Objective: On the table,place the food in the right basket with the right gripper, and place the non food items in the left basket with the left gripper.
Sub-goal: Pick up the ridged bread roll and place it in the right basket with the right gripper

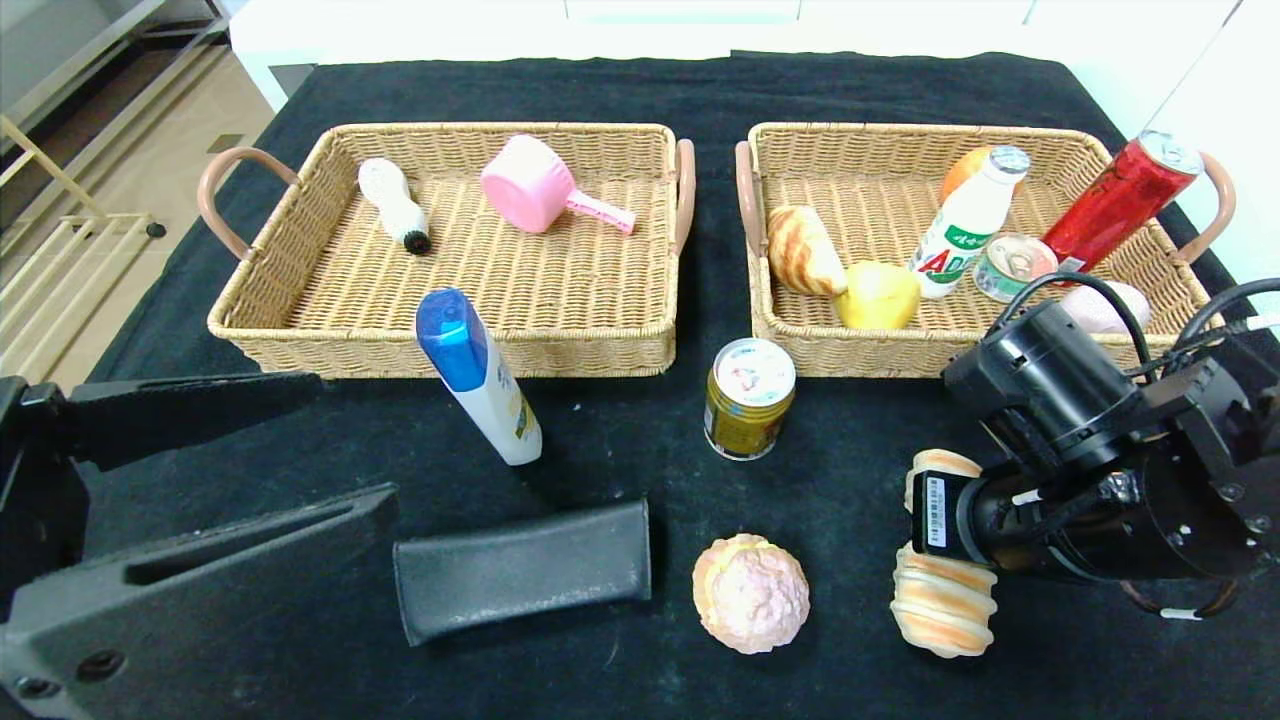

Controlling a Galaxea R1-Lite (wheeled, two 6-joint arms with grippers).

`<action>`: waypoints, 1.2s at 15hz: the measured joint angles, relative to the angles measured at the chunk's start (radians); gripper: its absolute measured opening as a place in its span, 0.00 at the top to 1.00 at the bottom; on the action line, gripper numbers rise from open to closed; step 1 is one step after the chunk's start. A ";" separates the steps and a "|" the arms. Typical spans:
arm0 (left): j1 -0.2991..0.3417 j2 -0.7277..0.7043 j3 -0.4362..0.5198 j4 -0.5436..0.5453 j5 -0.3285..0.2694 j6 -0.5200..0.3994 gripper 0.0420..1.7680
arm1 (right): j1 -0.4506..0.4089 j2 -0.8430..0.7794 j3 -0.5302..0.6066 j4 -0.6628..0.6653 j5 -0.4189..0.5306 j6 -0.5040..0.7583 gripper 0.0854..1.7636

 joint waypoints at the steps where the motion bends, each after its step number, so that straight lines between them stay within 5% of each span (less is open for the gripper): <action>1: 0.000 0.000 0.000 0.000 0.000 0.000 0.03 | 0.000 0.002 0.000 0.000 0.000 0.000 0.76; 11: -0.001 0.005 0.000 -0.002 0.000 0.000 0.03 | 0.012 -0.034 -0.005 0.010 -0.004 -0.023 0.80; 18: -0.001 0.004 0.001 -0.003 0.000 0.001 0.03 | -0.002 -0.120 -0.097 0.001 -0.007 -0.199 0.81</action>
